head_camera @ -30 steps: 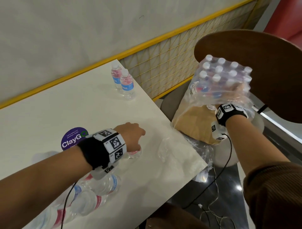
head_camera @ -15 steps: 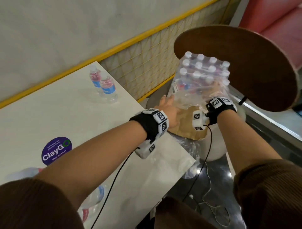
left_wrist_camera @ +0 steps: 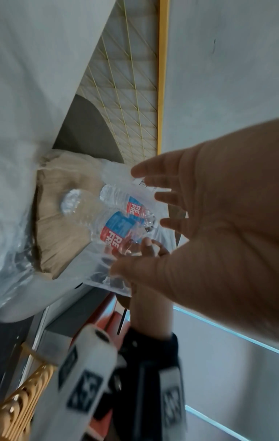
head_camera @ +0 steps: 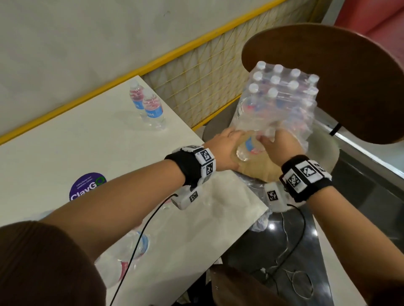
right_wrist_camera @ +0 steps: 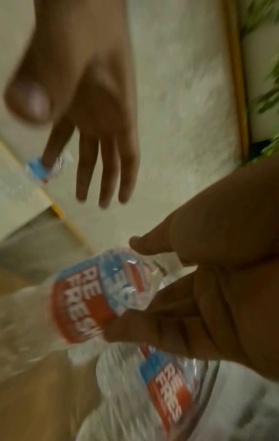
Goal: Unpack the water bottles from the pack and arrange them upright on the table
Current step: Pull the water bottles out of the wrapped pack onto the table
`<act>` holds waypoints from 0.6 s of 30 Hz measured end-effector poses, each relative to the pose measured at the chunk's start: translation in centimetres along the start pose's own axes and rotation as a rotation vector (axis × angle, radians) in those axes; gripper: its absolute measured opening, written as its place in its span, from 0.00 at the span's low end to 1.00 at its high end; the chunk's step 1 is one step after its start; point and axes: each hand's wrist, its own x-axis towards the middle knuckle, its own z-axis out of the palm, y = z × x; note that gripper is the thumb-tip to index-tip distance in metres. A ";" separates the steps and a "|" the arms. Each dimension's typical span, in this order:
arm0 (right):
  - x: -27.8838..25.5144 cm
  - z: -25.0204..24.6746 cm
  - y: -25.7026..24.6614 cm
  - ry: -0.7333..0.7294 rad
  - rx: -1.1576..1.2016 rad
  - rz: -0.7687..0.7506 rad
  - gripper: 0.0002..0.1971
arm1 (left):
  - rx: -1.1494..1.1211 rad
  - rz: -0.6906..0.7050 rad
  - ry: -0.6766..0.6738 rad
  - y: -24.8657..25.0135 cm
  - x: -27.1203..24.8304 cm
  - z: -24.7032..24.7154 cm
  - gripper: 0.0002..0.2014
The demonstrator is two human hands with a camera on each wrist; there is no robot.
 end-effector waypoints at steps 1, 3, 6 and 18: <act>-1.7 -0.1 -0.6 0.036 0.012 -0.086 0.20 | -0.032 0.022 0.012 0.0 -0.7 0.2 0.52; -4.5 0.1 -2.0 0.020 0.024 -0.238 0.18 | -0.126 0.041 -0.015 0.3 -2.2 0.1 0.54; -7.4 0.6 -3.8 -0.305 0.290 -0.281 0.09 | -0.208 -0.010 -0.103 0.7 -5.1 -0.7 0.42; -3.1 1.0 0.8 -0.434 0.773 0.145 0.23 | 0.431 -0.106 -0.565 -2.1 -13.3 0.1 0.26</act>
